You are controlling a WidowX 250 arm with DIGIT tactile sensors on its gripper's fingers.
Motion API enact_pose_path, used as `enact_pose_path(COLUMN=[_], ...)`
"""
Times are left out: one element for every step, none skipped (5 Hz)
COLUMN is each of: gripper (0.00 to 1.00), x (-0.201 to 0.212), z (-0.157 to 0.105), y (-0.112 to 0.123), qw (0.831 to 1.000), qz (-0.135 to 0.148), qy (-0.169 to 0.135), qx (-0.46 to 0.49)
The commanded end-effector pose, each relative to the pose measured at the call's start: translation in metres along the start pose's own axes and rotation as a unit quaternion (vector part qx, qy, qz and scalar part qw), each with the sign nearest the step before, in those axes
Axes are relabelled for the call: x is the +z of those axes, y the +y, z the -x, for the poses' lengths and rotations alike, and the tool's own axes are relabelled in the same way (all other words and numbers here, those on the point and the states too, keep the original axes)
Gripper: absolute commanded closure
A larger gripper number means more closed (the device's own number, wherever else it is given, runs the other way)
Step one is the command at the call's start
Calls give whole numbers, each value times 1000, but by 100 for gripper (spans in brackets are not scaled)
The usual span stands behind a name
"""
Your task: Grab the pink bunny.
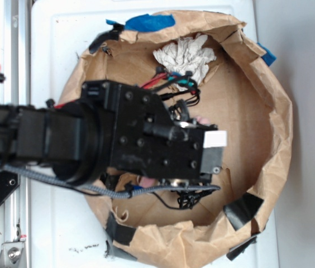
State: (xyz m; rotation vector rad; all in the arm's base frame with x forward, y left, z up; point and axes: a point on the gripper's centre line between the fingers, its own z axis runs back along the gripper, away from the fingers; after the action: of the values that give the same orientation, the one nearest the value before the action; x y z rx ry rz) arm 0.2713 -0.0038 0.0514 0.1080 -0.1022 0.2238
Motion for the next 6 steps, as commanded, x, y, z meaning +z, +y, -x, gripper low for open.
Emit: enact_pose_path(gripper=[100,100,100,100,100,100], x=[85,104,120,127,125,124], z=[-25,-18,-3,4,1,-1], y=[5,15,22,25,23,21], qw=[998,996,993,992,993,993], qz=[-14,0,15,26,26,26], qy=[-27,-42,-61,-68,-63,-57], qx=[-52,-83,-95,-100,-100,-96])
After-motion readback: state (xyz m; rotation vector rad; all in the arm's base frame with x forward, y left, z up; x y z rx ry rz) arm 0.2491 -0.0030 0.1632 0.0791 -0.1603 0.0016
